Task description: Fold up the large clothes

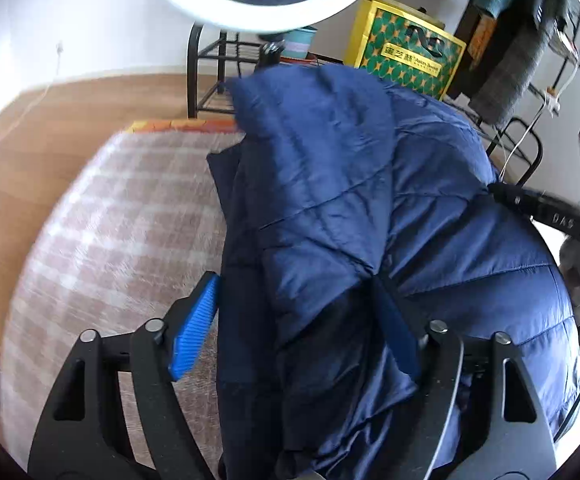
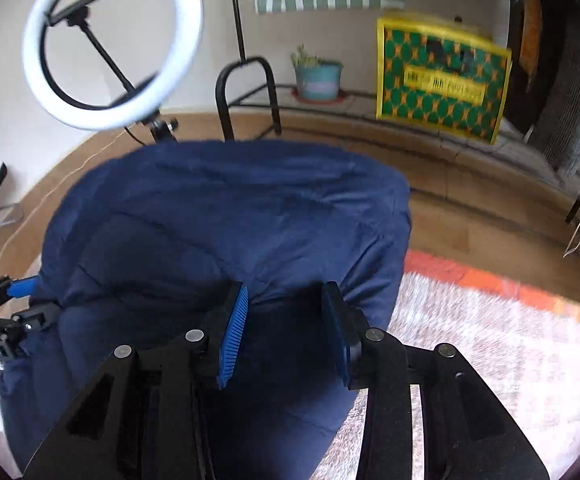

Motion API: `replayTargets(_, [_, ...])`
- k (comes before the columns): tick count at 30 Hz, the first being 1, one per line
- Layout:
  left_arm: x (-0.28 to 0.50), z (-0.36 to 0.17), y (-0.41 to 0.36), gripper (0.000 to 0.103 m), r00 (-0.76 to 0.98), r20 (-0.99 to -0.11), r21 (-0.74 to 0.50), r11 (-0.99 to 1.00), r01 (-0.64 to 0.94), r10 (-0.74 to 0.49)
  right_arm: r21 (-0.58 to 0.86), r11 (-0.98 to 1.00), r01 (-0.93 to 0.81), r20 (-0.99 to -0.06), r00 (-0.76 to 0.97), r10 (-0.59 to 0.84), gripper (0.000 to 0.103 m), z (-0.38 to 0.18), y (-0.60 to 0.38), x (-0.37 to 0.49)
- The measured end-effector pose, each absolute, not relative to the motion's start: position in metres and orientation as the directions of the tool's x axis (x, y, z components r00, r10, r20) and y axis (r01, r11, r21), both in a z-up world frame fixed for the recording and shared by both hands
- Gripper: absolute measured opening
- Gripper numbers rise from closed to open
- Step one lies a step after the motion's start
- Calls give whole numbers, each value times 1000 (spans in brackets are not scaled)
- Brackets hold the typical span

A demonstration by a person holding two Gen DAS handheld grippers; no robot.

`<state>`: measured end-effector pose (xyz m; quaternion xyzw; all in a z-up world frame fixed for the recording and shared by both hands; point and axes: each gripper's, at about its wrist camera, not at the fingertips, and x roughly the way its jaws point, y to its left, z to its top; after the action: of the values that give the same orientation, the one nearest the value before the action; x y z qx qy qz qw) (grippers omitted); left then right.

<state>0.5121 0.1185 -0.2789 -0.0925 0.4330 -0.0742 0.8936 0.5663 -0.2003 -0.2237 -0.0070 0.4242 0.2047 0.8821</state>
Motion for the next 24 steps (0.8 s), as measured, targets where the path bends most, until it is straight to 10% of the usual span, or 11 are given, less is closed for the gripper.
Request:
replayTargets(8, [512,-260,143,81,589,-742,-350,934,64,-319,220,912,-345,-765,519,381,40,-212,-214,566])
replayTargets(12, [525,-244,184,82,579,-694,-501,865,39,-428,435,851,-294,-713,466,525,72,-202,-253,546])
replayTargets(24, [570,-296,224,85,427,-622,-739,672,-46,-656,741,658,-135,-611,270,744,73,-254,-312,515])
